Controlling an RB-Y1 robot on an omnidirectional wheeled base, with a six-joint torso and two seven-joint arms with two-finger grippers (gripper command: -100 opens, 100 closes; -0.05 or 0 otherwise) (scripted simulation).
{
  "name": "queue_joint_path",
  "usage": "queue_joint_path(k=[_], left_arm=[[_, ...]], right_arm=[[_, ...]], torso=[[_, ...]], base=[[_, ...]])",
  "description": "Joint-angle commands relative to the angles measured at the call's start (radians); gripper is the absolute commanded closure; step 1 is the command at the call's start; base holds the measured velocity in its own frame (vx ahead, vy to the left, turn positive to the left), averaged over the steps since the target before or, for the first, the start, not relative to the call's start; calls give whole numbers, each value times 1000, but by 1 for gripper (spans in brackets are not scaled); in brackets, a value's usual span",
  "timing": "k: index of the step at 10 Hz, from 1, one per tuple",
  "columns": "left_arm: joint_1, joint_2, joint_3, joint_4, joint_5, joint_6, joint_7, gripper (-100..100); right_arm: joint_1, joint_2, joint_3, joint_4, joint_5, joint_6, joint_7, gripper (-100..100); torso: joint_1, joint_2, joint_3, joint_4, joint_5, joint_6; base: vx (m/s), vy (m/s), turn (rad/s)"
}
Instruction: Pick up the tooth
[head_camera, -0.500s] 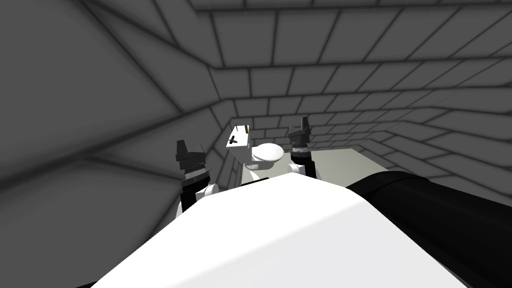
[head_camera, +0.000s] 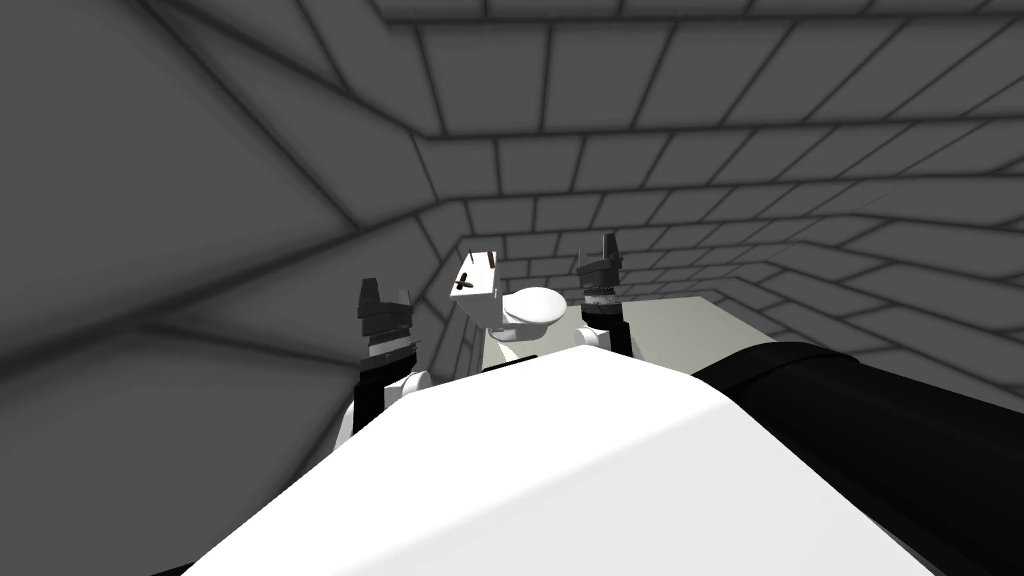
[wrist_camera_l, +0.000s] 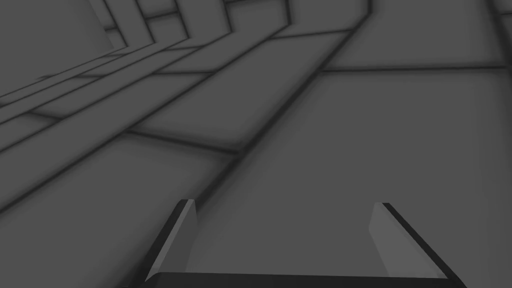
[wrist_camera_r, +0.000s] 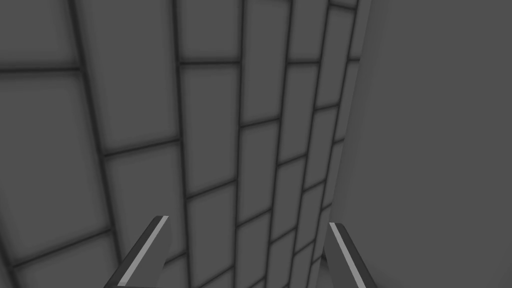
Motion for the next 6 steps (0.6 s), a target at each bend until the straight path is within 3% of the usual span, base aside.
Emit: queue_joint_path(k=[1, 6], left_arm=[[-8, 23, 4, -6, 7, 50, -1, -100], [-19, 56, 15, -28, 23, 174, 0, -100]], right_arm=[[0, 0, 0, 0, 0, 0, 0, 0], [0, 0, 0, 0, 0, 0, 0, 0]], torso=[[0, 0, 0, 0, 0, 0], [0, 0, 0, 0, 0, 0]], base=[[43, -22, -27], [31, -11, -22]])
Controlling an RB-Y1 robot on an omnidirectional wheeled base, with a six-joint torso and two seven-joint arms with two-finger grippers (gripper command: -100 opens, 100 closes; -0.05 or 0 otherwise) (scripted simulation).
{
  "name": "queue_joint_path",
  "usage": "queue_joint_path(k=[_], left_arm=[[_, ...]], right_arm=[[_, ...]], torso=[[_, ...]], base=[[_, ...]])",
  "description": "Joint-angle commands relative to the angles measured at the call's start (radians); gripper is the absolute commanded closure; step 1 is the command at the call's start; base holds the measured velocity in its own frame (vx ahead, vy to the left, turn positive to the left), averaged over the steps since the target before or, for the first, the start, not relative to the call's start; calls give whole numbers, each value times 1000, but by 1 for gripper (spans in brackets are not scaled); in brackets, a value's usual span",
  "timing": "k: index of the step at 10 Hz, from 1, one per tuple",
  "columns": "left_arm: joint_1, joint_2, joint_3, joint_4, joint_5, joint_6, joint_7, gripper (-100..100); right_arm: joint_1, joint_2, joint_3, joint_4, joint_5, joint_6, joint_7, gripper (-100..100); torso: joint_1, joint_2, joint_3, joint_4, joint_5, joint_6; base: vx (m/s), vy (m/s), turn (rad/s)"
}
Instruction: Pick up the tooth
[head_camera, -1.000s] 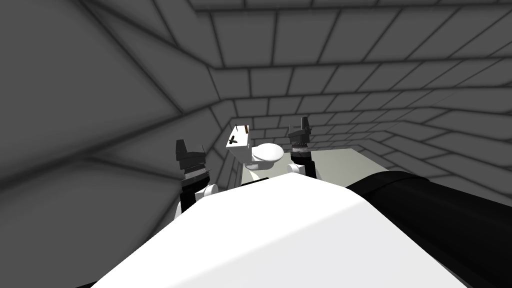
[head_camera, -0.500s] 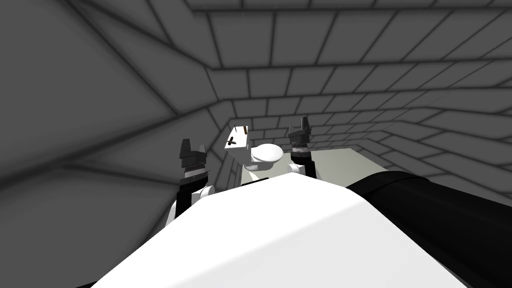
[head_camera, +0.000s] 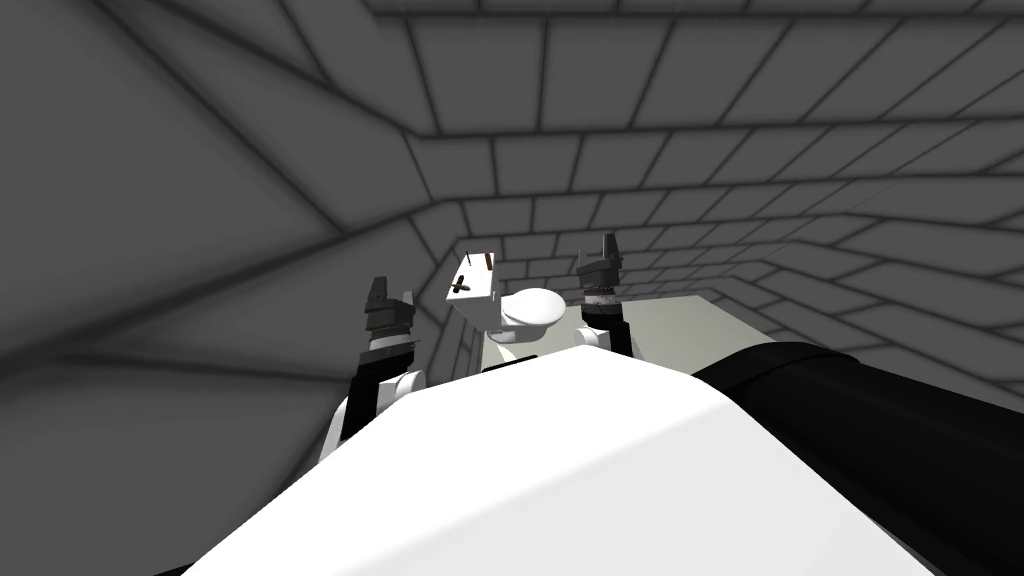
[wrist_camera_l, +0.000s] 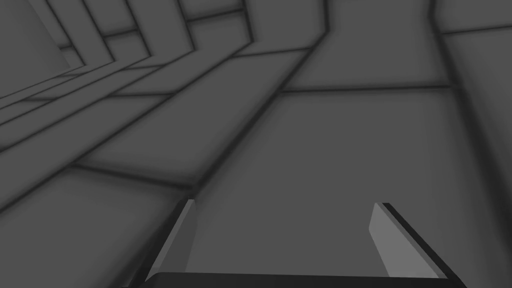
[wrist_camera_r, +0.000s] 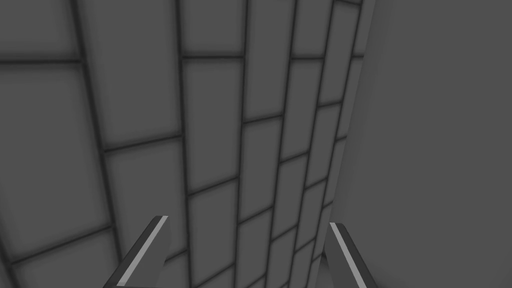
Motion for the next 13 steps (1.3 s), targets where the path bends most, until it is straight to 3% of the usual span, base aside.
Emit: queue_joint_path(k=[1, 6, 13], left_arm=[[-3, 12, 7, -9, 8, 50, 1, -100], [-14, 29, 19, -23, 21, 158, 2, -100], [-39, 57, 43, -43, 51, 352, 3, -100]], right_arm=[[0, 0, 0, 0, 0, 0, 0, 0], [0, 0, 0, 0, 0, 0, 0, 0], [0, 0, 0, 0, 0, 0, 0, 0]], torso=[[0, 0, 0, 0, 0, 0], [0, 0, 0, 0, 0, 0], [0, 0, 0, 0, 0, 0]], base=[[35, -7, -30], [28, -9, -18], [36, -12, -26]])
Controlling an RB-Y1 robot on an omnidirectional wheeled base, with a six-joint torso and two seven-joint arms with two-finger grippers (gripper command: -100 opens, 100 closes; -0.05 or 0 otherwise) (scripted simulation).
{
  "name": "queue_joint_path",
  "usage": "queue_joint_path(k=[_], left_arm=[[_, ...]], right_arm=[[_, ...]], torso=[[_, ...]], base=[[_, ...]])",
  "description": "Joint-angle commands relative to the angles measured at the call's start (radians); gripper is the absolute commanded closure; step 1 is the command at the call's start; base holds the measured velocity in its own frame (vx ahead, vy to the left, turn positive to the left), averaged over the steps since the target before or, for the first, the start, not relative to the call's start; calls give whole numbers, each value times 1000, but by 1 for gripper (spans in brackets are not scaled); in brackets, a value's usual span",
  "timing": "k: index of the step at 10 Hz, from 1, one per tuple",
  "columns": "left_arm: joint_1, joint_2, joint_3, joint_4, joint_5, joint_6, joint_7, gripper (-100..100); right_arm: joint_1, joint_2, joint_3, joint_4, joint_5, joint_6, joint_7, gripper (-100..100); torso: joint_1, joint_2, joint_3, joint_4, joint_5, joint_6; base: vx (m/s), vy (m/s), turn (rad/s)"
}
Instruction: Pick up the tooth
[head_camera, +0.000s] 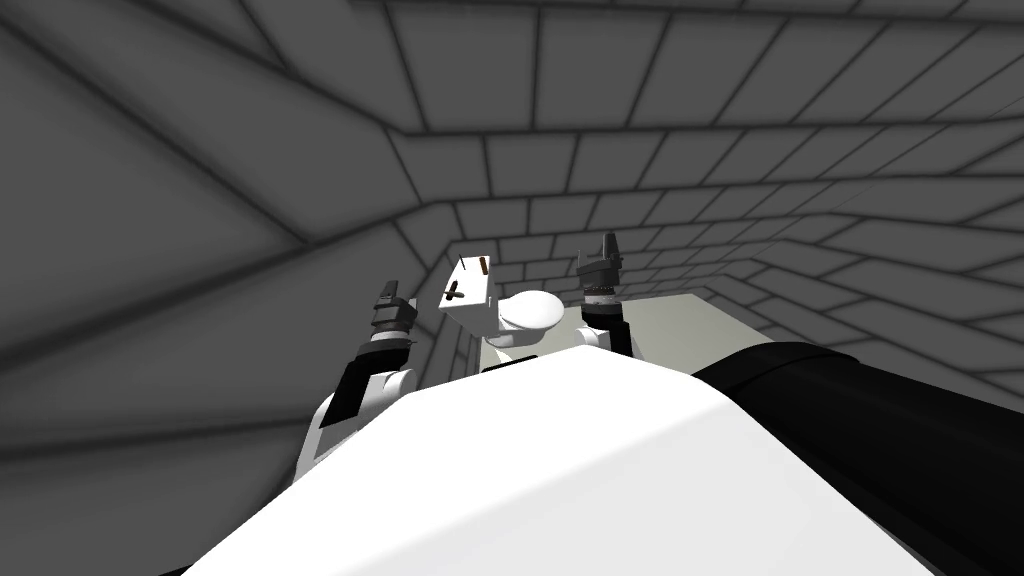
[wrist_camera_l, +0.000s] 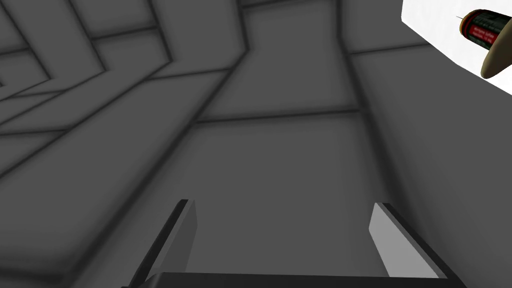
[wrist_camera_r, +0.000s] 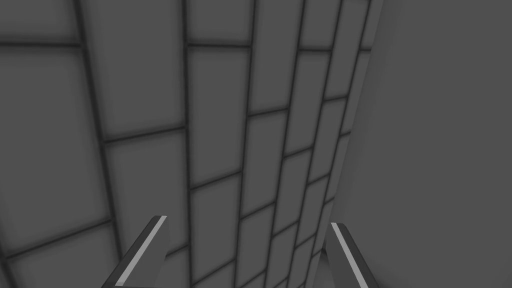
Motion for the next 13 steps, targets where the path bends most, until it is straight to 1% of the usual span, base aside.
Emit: queue_joint_path(k=[1, 2, 7, 8, 9, 12, 13], left_arm=[[-4, 1, 0, 2, 2, 45, -2, -100], [-10, 7, 7, -2, 10, 81, -1, -100], [-24, 21, 20, -8, 27, 218, -1, -100], [-24, 21, 20, -8, 27, 227, -1, -100], [-31, 29, 26, -10, 35, 267, 0, -100], [-38, 38, 33, -12, 44, 343, 0, -100], [-38, 38, 33, -12, 44, 352, 0, -100]], right_arm=[[0, 0, 0, 0, 0, 0, 0, 0], [0, 0, 0, 0, 0, 0, 0, 0], [0, 0, 0, 0, 0, 0, 0, 0], [0, 0, 0, 0, 0, 0, 0, 0], [0, 0, 0, 0, 0, 0, 0, 0], [0, 0, 0, 0, 0, 0, 0, 0], [0, 0, 0, 0, 0, 0, 0, 0]], torso=[[0, 0, 0, 0, 0, 0], [0, 0, 0, 0, 0, 0], [0, 0, 0, 0, 0, 0], [0, 0, 0, 0, 0, 0], [1, 1, 1, 0, 0, 0], [0, 0, 0, 0, 0, 0], [0, 0, 0, 0, 0, 0]], base=[[34, -11, -17], [35, -16, -32], [42, -13, -28], [16, -5, 5], [32, -7, -37], [41, -14, -28], [18, -4, -2]])
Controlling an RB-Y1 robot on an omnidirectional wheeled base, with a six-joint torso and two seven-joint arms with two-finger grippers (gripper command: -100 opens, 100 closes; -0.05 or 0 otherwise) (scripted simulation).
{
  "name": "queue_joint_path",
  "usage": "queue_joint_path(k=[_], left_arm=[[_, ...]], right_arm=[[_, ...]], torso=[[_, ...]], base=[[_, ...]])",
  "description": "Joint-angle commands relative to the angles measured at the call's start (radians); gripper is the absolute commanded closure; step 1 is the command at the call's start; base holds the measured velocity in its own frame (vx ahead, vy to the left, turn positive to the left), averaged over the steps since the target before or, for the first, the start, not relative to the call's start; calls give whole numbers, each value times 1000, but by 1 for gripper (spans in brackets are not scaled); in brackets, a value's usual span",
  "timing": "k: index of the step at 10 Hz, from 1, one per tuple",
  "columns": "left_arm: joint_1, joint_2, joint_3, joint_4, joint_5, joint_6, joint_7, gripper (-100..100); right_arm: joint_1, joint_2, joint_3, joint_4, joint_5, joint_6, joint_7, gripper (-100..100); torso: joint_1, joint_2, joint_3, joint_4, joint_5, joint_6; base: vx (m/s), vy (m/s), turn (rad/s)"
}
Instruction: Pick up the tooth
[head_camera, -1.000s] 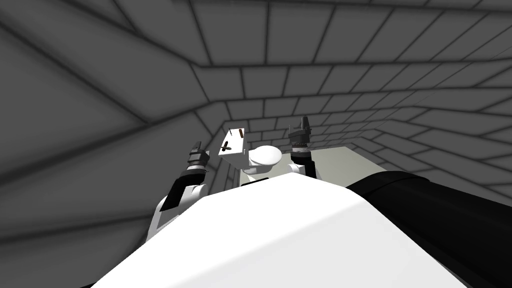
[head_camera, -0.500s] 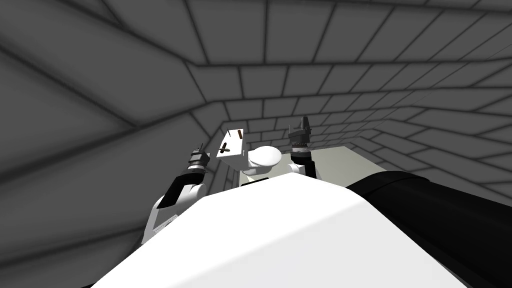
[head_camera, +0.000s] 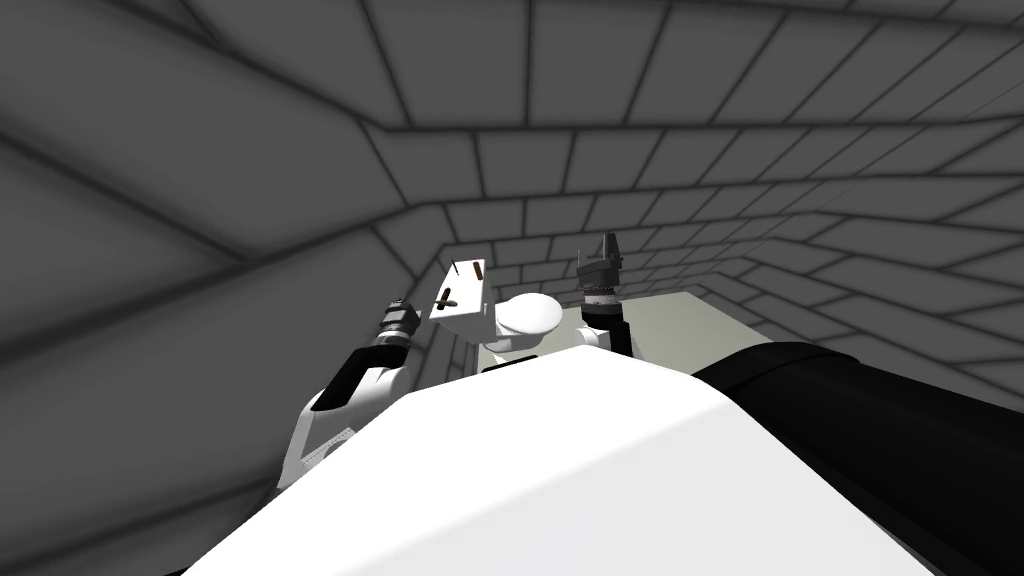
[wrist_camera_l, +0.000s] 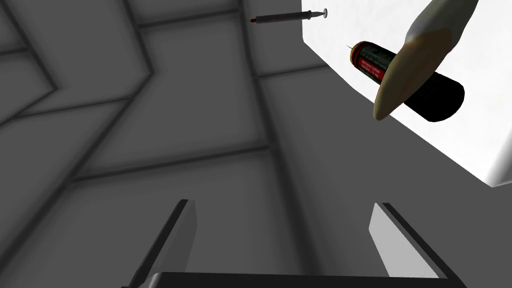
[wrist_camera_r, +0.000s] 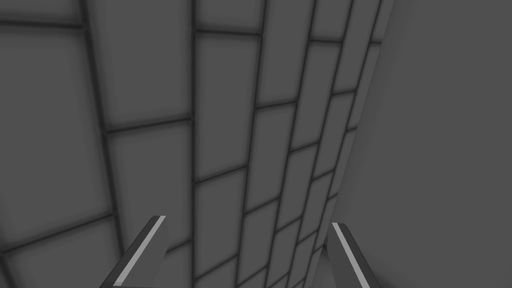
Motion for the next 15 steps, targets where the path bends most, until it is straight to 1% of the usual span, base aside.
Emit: queue_joint_path(k=[1, 4, 5, 6, 9, 10, 11, 12, 15], left_arm=[[-10, 9, 6, 2, 8, 50, 0, -100], [-18, 19, 14, 1, 16, 128, 0, -100], [-18, 19, 14, 1, 16, 135, 0, -100], [-27, 29, 22, -1, 25, 176, 1, -100], [-36, 40, 31, -2, 33, 255, 1, -100], [-36, 40, 31, -2, 33, 262, 1, -100], [-46, 51, 39, -3, 41, 299, 1, -100], [-46, 51, 39, -3, 41, 324, 1, -100], [-65, 73, 56, -7, 57, 410, 2, -100]], right_arm=[[0, 0, 0, 0, 0, 0, 0, 0], [0, 0, 0, 0, 0, 0, 0, 0], [0, 0, 0, 0, 0, 0, 0, 0], [0, 0, 0, 0, 0, 0, 0, 0], [0, 0, 0, 0, 0, 0, 0, 0], [0, 0, 0, 0, 0, 0, 0, 0], [0, 0, 0, 0, 0, 0, 0, 0], [0, 0, 0, 0, 0, 0, 0, 0], [0, 0, 0, 0, 0, 0, 0, 0]], torso=[[0, 0, 0, 0, 0, 0], [-1, -2, -1, 0, 0, 0], [-1, -1, -1, 0, 0, 0], [0, 0, 0, 0, 0, 0], [0, -1, -1, 0, 0, 0], [0, -1, -1, 0, 0, 0], [0, 0, 0, 0, 0, 0], [0, 0, 0, 0, 0, 0], [0, -1, -1, 0, 0, 0]], base=[[37, -9, -39], [42, -14, -29], [16, -8, 5], [32, -14, -41], [43, -9, -27], [19, -6, 2], [27, -15, -36], [33, -14, -23], [43, -11, -32]])
